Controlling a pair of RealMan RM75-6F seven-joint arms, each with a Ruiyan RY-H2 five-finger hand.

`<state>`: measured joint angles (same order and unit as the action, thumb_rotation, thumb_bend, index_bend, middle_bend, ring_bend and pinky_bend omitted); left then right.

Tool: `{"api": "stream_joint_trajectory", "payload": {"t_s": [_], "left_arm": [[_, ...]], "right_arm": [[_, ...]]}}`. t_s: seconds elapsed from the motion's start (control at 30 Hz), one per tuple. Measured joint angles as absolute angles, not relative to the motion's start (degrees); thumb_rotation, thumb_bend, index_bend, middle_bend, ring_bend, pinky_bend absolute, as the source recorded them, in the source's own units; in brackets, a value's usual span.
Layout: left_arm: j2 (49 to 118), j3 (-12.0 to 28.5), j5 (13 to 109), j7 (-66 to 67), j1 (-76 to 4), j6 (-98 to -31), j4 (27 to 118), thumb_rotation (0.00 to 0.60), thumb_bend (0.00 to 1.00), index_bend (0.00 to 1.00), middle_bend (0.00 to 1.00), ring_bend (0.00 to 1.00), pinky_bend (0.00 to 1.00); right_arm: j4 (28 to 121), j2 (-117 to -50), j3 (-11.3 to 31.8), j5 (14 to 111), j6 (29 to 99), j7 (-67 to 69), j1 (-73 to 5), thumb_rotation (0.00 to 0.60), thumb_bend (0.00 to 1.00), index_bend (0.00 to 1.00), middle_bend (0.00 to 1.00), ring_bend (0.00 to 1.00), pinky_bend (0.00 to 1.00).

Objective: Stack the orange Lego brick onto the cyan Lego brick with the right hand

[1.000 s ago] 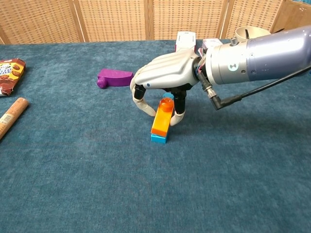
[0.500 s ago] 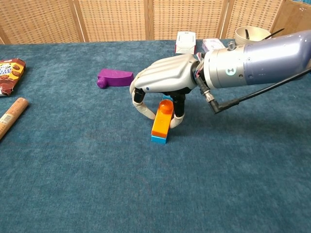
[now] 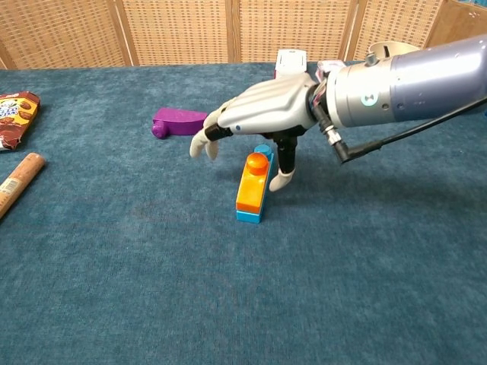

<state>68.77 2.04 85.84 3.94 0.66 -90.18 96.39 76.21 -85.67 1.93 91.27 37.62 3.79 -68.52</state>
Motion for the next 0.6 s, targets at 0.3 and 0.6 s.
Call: {"api": "stream_joint_trajectory", "payload": {"t_s": [0.3, 0.6], "left_arm": [[68.5, 2.0, 86.3, 4.0, 0.4, -90.0, 97.2, 0.500, 0.28, 0.36, 0.35, 0.23, 0.00], [67.8, 1.7, 86.9, 3.8, 0.2, -89.9, 98.2, 0.505, 0.28, 0.36, 0.35, 0.23, 0.00]], "right_arm": [[79.1, -82.6, 2.8, 89.9, 39.6, 4.3, -66.9, 0.593, 0.18, 0.12, 0.18, 0.00, 0.05], [81.3, -81.3, 3.7, 88.9, 44.9, 4.8, -63.6, 0.461, 0.19, 0.10, 0.09, 0.00, 0.00]]}}
